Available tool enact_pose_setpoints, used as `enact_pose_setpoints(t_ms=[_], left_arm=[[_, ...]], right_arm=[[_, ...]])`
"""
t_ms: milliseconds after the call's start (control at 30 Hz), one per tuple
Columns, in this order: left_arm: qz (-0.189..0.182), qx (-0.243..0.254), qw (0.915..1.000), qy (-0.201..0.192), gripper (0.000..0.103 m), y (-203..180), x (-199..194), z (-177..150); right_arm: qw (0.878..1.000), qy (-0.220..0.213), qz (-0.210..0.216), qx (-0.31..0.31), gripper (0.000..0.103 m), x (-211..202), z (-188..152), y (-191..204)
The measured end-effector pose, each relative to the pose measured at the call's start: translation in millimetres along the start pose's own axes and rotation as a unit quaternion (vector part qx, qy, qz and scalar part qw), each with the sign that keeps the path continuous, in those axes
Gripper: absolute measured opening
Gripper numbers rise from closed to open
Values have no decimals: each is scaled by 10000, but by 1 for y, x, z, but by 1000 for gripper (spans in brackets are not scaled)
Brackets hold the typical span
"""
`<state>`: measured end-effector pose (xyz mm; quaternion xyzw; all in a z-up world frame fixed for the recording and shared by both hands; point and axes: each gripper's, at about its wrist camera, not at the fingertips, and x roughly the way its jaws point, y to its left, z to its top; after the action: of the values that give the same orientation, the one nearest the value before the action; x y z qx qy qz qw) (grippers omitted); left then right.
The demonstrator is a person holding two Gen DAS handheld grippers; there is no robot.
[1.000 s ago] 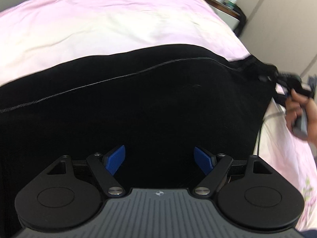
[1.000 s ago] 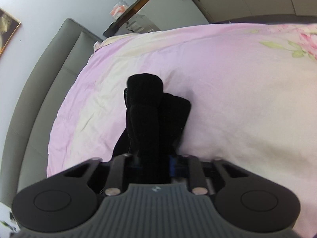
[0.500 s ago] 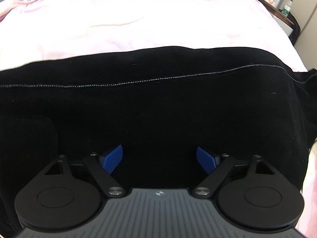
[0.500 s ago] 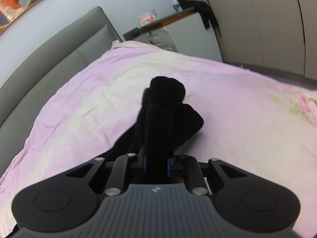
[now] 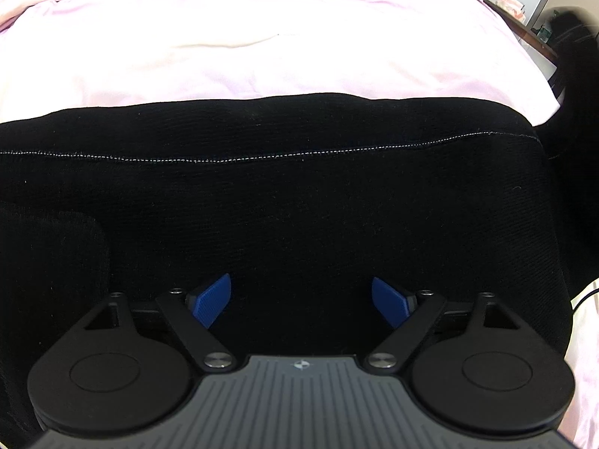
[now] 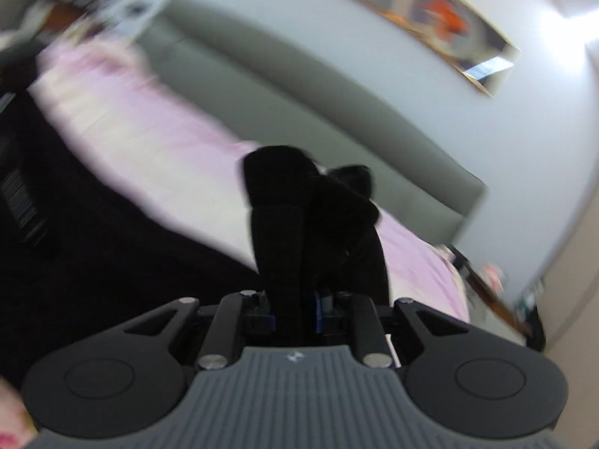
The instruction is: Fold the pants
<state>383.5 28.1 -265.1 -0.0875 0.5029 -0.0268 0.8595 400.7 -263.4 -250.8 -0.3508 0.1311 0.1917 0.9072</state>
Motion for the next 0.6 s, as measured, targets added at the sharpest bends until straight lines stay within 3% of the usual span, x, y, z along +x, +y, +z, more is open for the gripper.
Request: enact_pose_setpoints(t_ms=[100,167,267,333,433,600], left_arm=[[10,26,10000,15,100,3,-2,-3],[-41,24,10000,34,100,6,-2,-5],[-121,45,9999,24,100,13,-1,-5],[-120,11,9999,15,100,15,-1,-5],[-100,-32,9999,-12,100,18,0,-6],[-142,92,9999,-27,100,18,-1,-9]], right_arm=[[9904,293,565,-1228,14,5,-9,68],[9820,273,245,-1851,15,5,-16,95],[9833,599,186,-1709,18,6,-7,91],[9774,648,115,-2009,24,1,-3,93],[9744,697,533,-2072,26,-16,4,90],[9741,1034,1375,-1469,26,-42,15,69]])
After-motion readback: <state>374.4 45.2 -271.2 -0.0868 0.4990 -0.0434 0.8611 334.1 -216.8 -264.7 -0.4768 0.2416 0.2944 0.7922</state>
